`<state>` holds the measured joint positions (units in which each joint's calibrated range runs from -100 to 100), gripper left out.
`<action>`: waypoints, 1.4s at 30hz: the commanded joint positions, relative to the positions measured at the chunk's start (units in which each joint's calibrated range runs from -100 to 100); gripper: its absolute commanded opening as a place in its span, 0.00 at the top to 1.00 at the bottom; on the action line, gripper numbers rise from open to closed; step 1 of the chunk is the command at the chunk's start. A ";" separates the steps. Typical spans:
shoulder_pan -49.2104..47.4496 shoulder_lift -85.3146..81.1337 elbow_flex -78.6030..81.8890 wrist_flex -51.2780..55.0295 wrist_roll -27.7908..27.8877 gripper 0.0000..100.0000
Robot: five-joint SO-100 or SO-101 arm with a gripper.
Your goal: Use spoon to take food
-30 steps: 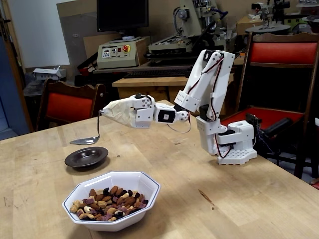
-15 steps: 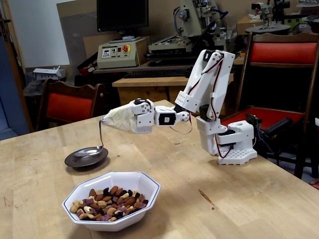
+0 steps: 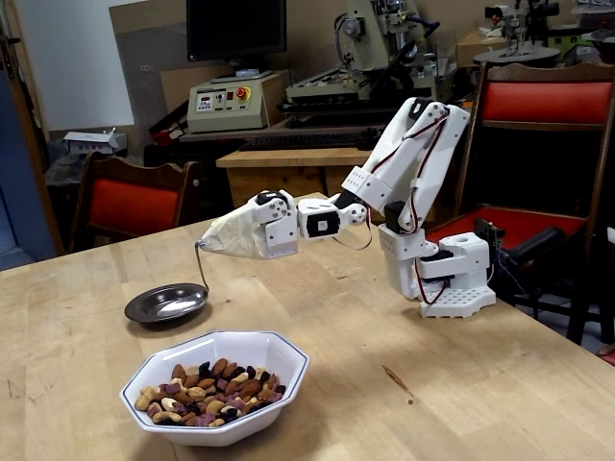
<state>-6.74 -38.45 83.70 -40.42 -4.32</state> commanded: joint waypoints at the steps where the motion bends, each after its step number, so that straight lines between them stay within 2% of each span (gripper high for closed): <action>1: -0.67 -4.98 -0.95 4.61 0.24 0.96; 7: -4.15 -6.17 -1.04 7.78 0.24 0.96; 26: -14.82 -5.92 -0.25 7.78 0.24 0.96; 42: -15.56 -5.66 -0.25 8.49 0.24 0.96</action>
<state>-21.76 -42.32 84.21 -32.03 -4.32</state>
